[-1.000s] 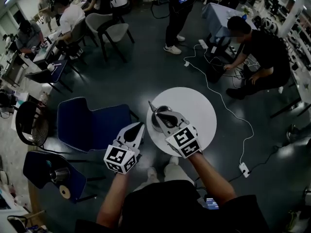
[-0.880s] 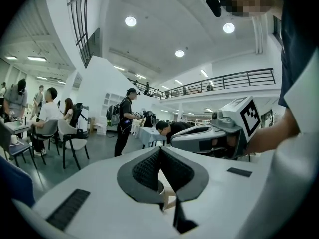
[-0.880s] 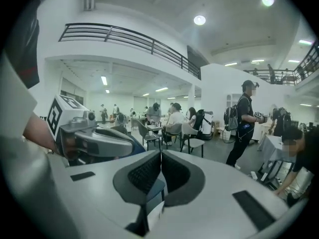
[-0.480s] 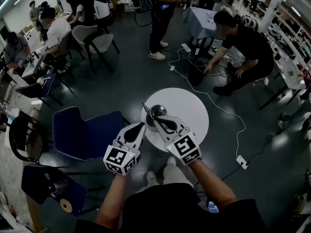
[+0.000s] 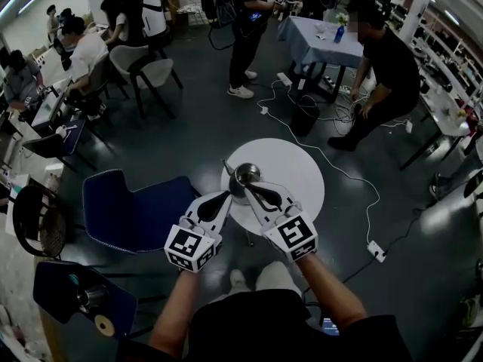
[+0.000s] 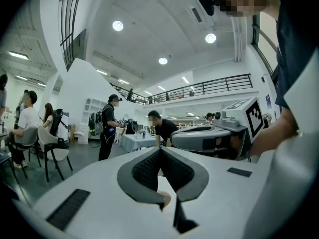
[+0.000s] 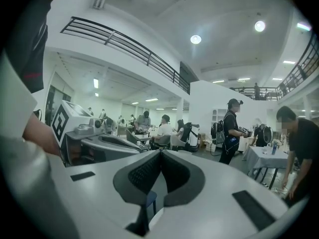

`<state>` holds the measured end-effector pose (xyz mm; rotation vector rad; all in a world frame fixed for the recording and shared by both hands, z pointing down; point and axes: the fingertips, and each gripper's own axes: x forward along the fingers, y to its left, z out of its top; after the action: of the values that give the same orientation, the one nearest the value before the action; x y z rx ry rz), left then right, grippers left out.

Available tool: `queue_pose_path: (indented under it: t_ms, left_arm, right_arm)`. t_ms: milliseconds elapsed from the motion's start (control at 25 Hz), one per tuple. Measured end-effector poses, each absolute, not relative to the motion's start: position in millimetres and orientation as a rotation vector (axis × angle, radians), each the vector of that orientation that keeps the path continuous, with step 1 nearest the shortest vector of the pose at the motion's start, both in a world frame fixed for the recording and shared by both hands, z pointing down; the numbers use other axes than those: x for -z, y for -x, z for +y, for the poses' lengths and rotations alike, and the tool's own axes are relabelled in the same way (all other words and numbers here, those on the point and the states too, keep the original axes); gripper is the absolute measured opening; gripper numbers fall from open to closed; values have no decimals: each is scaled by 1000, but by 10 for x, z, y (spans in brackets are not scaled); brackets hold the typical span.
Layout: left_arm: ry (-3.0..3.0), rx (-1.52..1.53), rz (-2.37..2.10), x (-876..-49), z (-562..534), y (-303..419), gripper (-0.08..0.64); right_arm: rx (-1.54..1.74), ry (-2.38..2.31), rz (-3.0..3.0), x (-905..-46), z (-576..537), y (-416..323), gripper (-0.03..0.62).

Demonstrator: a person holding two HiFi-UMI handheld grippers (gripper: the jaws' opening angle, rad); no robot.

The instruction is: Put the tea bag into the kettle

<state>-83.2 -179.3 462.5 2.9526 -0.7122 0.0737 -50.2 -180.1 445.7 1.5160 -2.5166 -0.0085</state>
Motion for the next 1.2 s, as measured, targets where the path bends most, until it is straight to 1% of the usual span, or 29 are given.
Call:
queue_pose_path:
  t_ms: [200,560,1200]
  left_arm:
    - [-2965,-75,-693,-4575,-1827,765,15]
    - [-2977,-66,-680,-4490,-1899,546,16]
    - [-2998,-59,-683,-4118,-1045,-35,15]
  right_arm:
    - [24,-1523,-2525,-4379,-1830,486,20]
    - [8,-1564,-2537,-4267,-1861,226,20]
    - [48,-1547,-2588,-3883,-1021,-316,20]
